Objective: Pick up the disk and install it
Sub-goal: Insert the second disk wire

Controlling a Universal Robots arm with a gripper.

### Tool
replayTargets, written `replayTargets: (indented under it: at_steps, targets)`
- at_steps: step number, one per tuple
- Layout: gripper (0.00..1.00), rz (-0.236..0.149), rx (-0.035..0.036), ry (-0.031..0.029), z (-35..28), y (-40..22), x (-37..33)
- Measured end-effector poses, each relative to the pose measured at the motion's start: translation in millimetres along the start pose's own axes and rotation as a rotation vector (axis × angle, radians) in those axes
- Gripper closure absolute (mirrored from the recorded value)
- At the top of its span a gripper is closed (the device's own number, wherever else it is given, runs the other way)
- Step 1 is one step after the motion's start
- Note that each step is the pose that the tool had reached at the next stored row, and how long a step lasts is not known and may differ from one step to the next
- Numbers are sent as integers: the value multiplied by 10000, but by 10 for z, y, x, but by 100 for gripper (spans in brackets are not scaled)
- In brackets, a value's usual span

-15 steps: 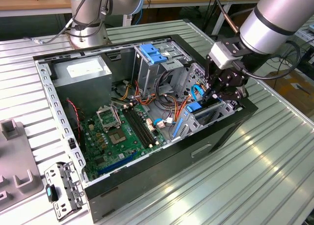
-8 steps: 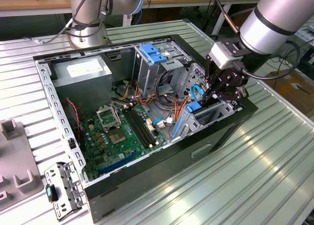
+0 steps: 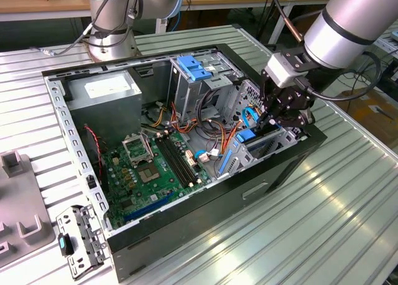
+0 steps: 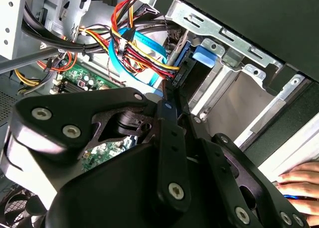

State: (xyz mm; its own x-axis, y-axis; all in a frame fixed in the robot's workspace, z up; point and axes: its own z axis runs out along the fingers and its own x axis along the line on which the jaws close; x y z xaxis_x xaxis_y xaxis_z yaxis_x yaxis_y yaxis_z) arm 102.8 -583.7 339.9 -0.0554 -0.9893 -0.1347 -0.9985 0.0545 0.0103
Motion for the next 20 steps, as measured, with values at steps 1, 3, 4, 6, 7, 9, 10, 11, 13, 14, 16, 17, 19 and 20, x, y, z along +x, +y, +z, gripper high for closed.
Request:
replayTargets:
  at_steps: [1,3,4,6,7,9,10,11,13,14,16,17,19,20]
  targets:
    - [77,0,0,2,-10,0,-1]
    - [70,0,2,36,-49,0,-7]
    - [70,0,3,51,-64,0,-10]
    - [70,0,4,99,-94,-1,-16]
    - [70,0,5,113,-101,-1,-17]
    - [70,0,7,159,-129,-1,-24]
    - [71,-1,9,183,-144,-1,-28]
    - [85,0,9,188,-144,-1,-29]
    - [89,0,9,192,-145,0,-28]
    - [89,0,9,194,-144,0,-28]
    - [89,0,9,197,-133,0,-28]
    - [89,0,9,194,-122,-1,-26]
    - [89,0,10,194,-100,-1,-23]
    - [89,0,9,194,-93,-1,-22]
